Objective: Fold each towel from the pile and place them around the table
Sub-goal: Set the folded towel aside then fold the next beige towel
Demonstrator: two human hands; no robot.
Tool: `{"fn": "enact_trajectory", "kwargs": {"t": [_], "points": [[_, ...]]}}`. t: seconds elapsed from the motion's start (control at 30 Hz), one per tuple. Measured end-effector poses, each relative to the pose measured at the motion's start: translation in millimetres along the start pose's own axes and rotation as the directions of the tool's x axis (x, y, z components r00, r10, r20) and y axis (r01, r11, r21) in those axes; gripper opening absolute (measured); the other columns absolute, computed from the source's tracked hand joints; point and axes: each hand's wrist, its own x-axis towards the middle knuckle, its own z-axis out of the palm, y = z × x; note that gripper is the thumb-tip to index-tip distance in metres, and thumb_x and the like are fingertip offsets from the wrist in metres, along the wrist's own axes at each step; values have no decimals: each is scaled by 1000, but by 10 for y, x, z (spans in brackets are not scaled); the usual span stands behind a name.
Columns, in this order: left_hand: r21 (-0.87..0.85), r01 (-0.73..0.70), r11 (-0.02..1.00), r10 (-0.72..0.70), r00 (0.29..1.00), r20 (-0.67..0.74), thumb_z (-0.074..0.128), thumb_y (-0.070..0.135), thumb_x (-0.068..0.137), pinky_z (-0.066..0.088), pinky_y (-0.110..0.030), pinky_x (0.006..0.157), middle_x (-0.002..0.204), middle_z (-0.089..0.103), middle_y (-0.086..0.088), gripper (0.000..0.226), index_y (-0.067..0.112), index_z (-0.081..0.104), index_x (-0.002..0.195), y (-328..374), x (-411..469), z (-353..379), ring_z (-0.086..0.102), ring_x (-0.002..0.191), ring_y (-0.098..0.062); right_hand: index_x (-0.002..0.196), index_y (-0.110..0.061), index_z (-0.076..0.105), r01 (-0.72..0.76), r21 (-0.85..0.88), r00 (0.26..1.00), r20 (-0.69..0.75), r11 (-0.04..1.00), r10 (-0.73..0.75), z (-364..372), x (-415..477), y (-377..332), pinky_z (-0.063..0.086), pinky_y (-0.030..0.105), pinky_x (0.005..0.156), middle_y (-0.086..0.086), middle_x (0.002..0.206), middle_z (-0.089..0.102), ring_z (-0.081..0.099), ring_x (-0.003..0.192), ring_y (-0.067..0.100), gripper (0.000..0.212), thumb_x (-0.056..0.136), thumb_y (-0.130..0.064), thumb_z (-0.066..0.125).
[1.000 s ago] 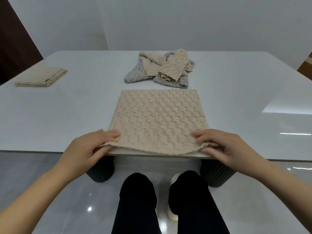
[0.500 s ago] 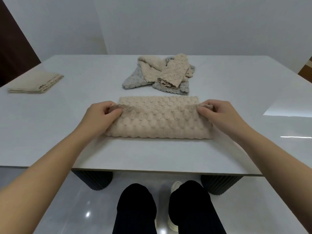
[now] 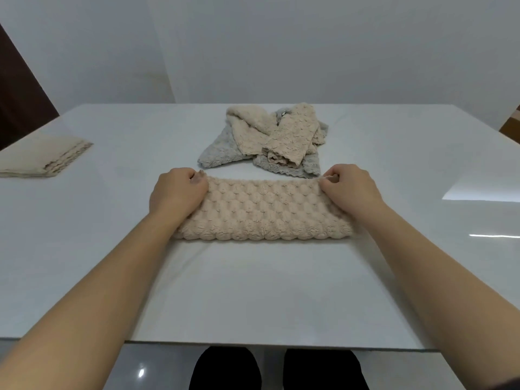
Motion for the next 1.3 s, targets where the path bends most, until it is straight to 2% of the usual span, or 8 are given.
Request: {"fn": "enact_trajectory", "kwargs": {"t": [0.3,0.7,0.8,0.87,0.97,1.1,1.2,1.3], "points": [[310,-143,940,202,965,-168,46,31,90,27,-31,52,58,50,-3,32,15,42,62,-37,-45,164,46,58,-27,95,-27,64,23,-90,987,-159,996,-37,137,-40,58,37,31,65,-5,86,68,61,84,26,16,88,-32,51],[249,-98,963,145,973,-178,45,33,94,36,-33,57,65,56,-4,33,15,50,67,-111,12,184,55,72,-32,98,-25,63,22,-153,970,-236,988,-58,139,-87,32,35,32,64,-3,91,68,50,78,22,20,96,-27,43],[232,-87,969,131,974,-184,47,34,93,41,-35,66,83,65,-5,20,18,59,100,-105,7,188,60,84,-33,105,-25,63,23,-205,970,-231,979,-71,162,-82,34,33,31,66,-3,99,67,54,83,23,21,96,-27,44],[210,-81,974,120,977,-179,51,33,92,43,-36,69,89,64,-3,27,22,50,117,-101,3,170,60,84,-31,117,-25,59,31,-243,967,-237,970,-90,183,-77,48,34,31,68,-2,109,63,59,91,26,26,96,-26,44],[180,-97,979,134,970,-202,56,32,92,42,-36,69,95,59,1,16,21,54,104,-135,18,160,58,85,-27,127,-23,55,39,-269,968,-227,962,-103,170,-75,72,37,32,68,2,121,55,60,91,30,32,96,-20,45],[217,-157,963,206,953,-222,54,25,96,41,-37,74,113,56,-5,21,18,65,113,-159,11,157,57,98,-29,127,-18,58,95,-275,955,-246,957,-166,119,-62,85,35,39,84,8,126,53,54,106,31,37,92,-10,50],[204,-233,951,286,913,-290,49,15,98,41,-44,91,131,54,-11,36,10,55,133,-146,11,97,50,118,-31,130,-17,56,143,-246,954,-222,959,-199,137,-65,47,32,40,95,6,134,53,48,121,27,38,93,-13,46],[85,-400,912,409,897,-165,41,24,100,31,-40,111,146,47,-8,45,10,46,142,-21,-79,60,41,135,-24,139,-12,44,143,-281,983,-67,949,-169,227,-39,55,20,45,112,6,153,35,27,142,24,42,99,-22,36]]}}
